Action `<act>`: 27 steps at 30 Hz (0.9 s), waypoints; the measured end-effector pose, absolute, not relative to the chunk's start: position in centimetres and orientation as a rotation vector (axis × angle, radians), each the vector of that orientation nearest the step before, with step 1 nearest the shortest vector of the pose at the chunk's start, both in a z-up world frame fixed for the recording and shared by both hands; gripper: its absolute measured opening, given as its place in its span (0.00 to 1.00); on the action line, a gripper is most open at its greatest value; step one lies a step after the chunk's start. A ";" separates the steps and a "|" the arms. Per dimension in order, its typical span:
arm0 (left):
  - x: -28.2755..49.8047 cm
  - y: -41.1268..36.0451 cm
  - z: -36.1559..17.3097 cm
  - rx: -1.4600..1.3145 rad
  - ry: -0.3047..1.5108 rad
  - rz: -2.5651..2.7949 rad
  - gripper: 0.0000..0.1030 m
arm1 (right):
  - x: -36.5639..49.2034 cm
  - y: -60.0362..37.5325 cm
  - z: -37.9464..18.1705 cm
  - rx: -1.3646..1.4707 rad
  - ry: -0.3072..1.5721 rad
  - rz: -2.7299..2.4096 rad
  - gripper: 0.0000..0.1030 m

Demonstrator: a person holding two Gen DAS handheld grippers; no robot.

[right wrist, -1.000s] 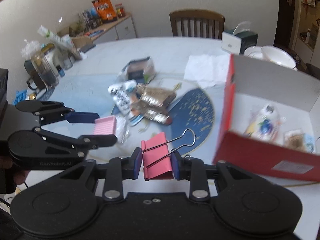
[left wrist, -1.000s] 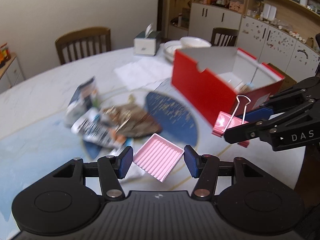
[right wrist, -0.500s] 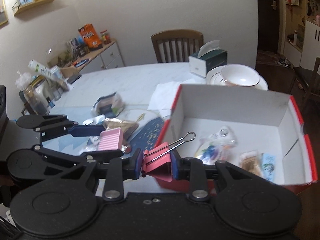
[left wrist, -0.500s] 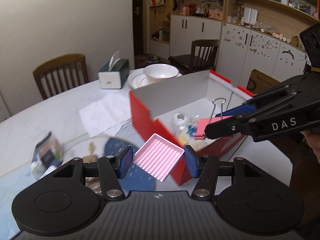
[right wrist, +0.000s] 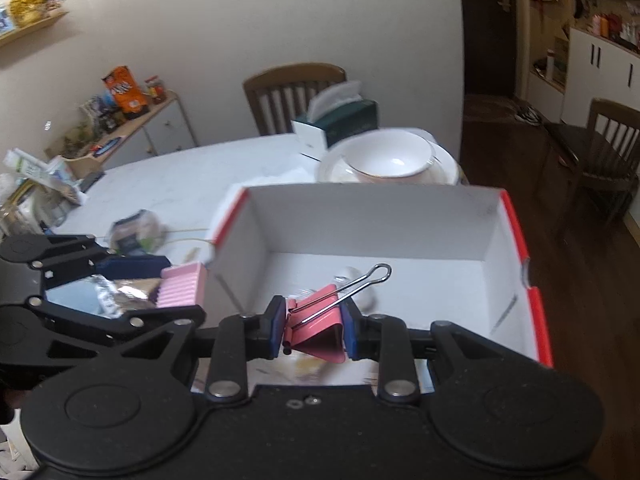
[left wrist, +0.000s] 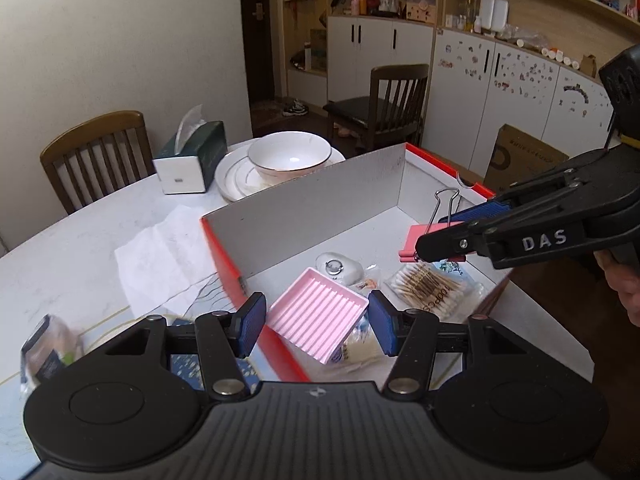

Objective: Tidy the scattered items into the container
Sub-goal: 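Carry the soap dish with the left gripper while the right carries the clip into the box, then open both grippers to drop the soap dish and clip into the box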

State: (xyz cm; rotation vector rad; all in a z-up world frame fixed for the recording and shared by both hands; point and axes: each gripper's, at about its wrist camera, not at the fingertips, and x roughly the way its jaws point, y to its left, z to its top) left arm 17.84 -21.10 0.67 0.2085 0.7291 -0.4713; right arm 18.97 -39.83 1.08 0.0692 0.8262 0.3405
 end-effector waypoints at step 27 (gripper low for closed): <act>28.5 -27.4 -4.0 0.379 0.906 -0.431 0.53 | 25.6 -42.8 -4.4 -0.098 0.974 0.255 0.27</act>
